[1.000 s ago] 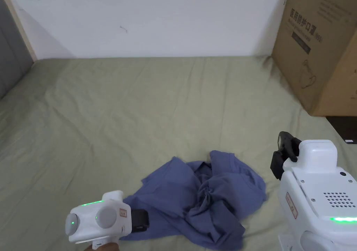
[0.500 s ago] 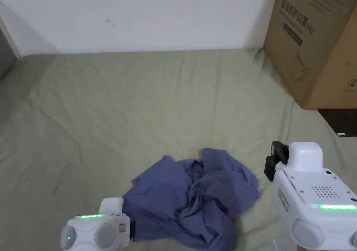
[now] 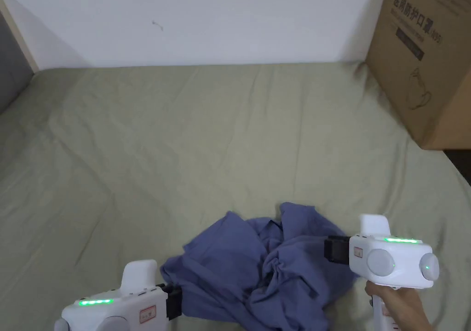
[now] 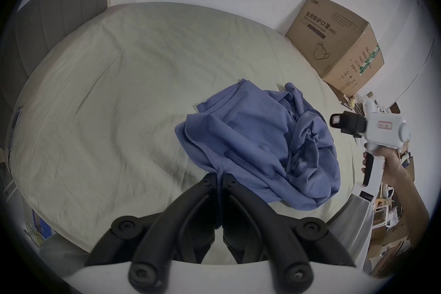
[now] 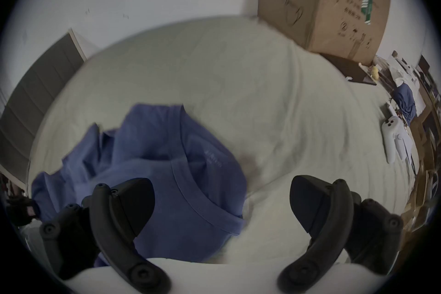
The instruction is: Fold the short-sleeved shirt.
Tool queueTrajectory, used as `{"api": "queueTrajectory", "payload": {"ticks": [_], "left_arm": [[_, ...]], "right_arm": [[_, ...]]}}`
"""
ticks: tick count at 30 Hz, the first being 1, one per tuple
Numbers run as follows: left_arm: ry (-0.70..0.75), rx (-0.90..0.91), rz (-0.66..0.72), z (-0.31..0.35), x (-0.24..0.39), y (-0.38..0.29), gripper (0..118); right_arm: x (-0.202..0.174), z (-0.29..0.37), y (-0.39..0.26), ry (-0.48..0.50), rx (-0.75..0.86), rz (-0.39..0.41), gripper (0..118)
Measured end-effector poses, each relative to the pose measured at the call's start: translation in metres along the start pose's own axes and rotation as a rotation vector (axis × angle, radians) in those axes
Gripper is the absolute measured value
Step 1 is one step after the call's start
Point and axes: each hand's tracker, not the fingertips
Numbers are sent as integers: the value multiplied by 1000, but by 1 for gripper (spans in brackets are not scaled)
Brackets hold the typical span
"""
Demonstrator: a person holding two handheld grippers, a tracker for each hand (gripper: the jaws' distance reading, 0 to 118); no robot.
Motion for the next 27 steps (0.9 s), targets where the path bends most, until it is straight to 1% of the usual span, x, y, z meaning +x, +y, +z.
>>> {"api": "queueTrajectory", "payload": {"ticks": [1, 2, 3, 5, 6, 7, 8, 9, 11, 15, 17, 19, 22, 25, 27], "left_arm": [[0, 0, 0, 0, 0, 0, 3], [-1, -2, -1, -1, 0, 0, 3], [0, -6, -4, -2, 1, 0, 3], [1, -4, -7, -2, 1, 0, 3], [0, -5, -9, -2, 1, 0, 3], [0, -2, -9, -1, 2, 0, 3], [-2, 4, -7, 1, 2, 0, 3], [-7, 10, -4, 2, 1, 1, 3], [-16, 25, 4, 5, 0, 4, 3], [-48, 96, 36, 18, -1, 15, 3], [-64, 133, 61, 27, -3, 28, 3], [-74, 171, 72, 36, -4, 46, 3], [-51, 255, 69, 53, -9, 80, 3], [-26, 331, 65, 74, -17, 121, 3], [10, 387, 47, 88, -20, 150, 3]], "right_arm": [[-1, -5, -1, 6, -9, 7, 95], [-2, -9, -2, 0, -30, 18, 83], [-3, -11, -2, 8, -45, 27, 62], [-4, -18, -10, 28, -68, 20, 53], [-6, -16, -10, 42, -78, 19, 53], [-7, -12, -11, 43, -68, 20, 39], [-11, -10, -13, 39, -51, 34, 22], [-13, -6, -13, 35, -30, 49, 8], [-11, 0, -9, 34, 5, 75, 7], [-10, 52, 8, 69, 165, 50, 7], [-17, 87, 18, 90, 252, 60, 7], [-19, 117, 31, 98, 328, 83, 7], [-22, 154, 59, 88, 441, 114, 7], [-26, 190, 83, 101, 529, 103, 7], [-28, 206, 101, 89, 577, 100, 7]]}}
